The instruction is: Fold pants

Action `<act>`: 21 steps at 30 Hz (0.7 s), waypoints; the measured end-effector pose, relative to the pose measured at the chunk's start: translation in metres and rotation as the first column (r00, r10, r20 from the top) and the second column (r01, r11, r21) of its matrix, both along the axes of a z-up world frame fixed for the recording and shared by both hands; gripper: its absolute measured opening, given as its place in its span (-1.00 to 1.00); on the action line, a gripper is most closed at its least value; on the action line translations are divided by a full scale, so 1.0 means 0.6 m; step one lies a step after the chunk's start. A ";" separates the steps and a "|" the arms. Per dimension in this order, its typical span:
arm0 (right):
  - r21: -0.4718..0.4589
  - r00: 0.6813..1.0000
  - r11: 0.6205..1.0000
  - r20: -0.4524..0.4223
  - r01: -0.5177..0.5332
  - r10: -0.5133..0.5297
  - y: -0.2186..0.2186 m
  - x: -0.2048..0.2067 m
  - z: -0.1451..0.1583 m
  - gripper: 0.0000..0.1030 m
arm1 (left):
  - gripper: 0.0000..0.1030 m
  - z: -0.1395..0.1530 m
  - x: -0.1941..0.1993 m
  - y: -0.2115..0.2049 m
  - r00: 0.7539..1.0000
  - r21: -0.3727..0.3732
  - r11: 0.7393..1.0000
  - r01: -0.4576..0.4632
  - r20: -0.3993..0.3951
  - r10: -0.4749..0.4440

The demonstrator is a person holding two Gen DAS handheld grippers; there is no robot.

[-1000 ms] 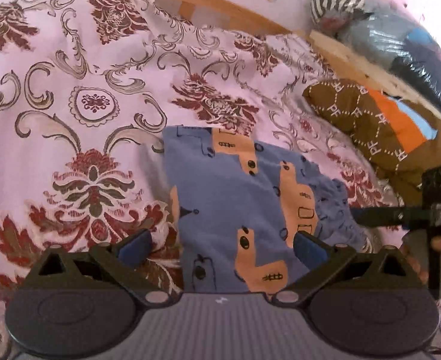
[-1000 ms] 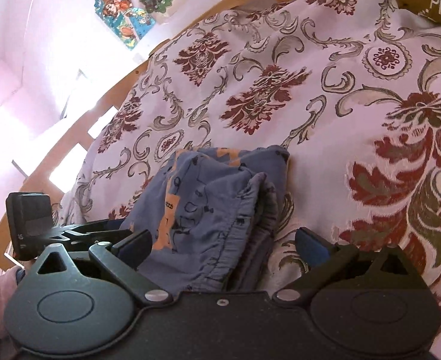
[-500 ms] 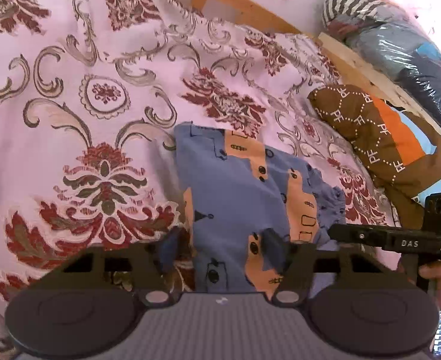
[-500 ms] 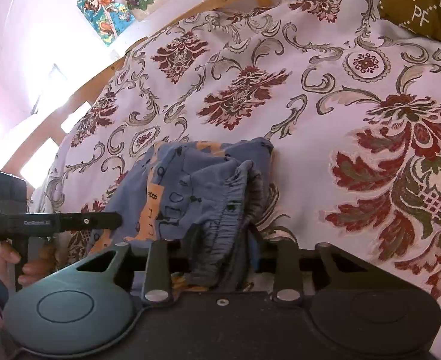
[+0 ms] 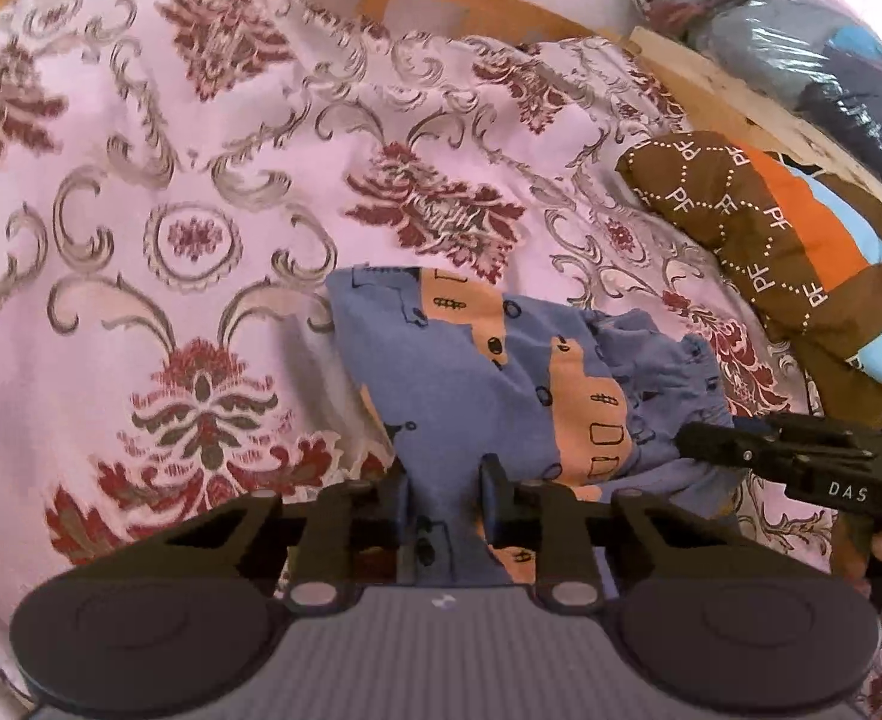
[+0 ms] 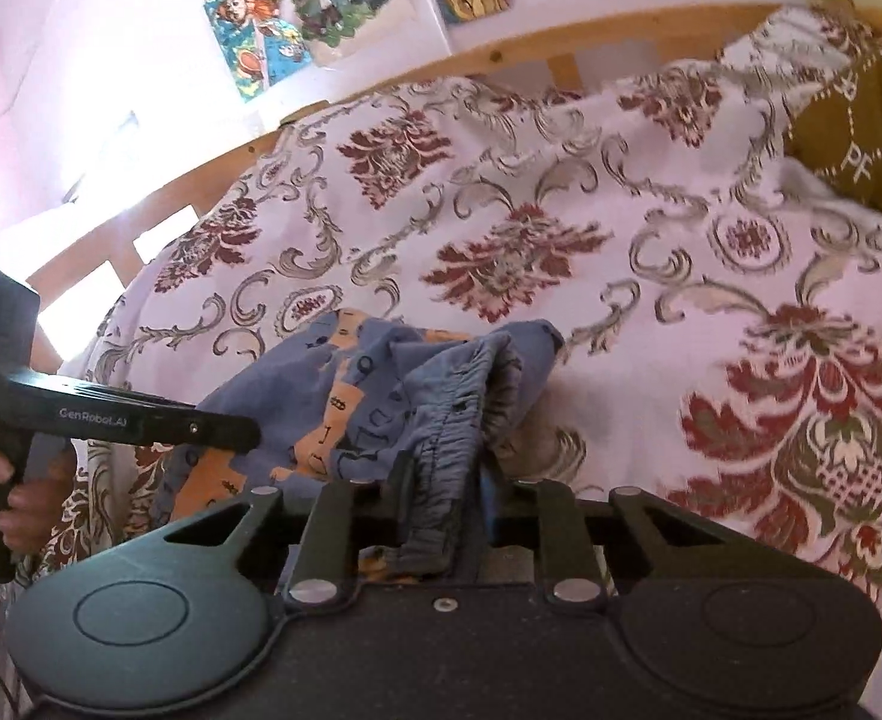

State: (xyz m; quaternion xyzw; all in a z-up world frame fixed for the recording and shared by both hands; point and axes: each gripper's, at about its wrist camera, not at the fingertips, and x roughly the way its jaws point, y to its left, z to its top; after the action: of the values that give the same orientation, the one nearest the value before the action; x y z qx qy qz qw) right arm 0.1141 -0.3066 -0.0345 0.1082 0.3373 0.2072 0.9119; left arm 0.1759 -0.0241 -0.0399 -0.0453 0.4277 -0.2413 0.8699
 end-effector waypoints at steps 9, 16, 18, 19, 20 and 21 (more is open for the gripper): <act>-0.073 0.993 0.997 0.117 -0.014 0.022 0.018 0.003 0.039 -0.58 | -0.54 0.043 -0.020 -0.020 0.984 0.046 0.999 0.006 0.176 -0.014; -0.069 0.991 0.997 0.128 -0.036 0.044 0.018 0.103 0.052 -0.58 | -0.54 0.053 0.043 -0.021 0.970 0.042 0.999 -0.027 0.241 0.017; -0.060 0.995 0.997 0.088 -0.046 0.051 0.024 0.136 0.038 -0.58 | -0.54 0.040 0.074 -0.009 0.976 0.016 0.999 -0.050 0.212 0.045; -0.069 0.996 0.996 0.062 -0.057 0.062 0.030 0.152 0.026 -0.58 | -0.54 0.029 0.087 -0.003 0.980 0.010 0.998 -0.060 0.192 0.057; -0.078 0.997 0.995 0.039 -0.065 0.068 0.035 0.163 0.013 -0.58 | -0.54 0.016 0.099 0.002 0.983 0.013 0.997 -0.070 0.170 0.066; -0.086 0.997 0.994 0.011 -0.069 0.070 0.039 0.173 -0.002 -0.58 | -0.53 0.000 0.111 0.006 0.987 0.022 0.997 -0.080 0.142 0.076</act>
State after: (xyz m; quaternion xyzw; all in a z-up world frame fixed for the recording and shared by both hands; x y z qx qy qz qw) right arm 0.2182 -0.2829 -0.0358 0.0560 0.3431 0.2249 0.9103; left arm 0.2423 -0.0205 -0.0400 -0.0326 0.3662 -0.2038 0.9074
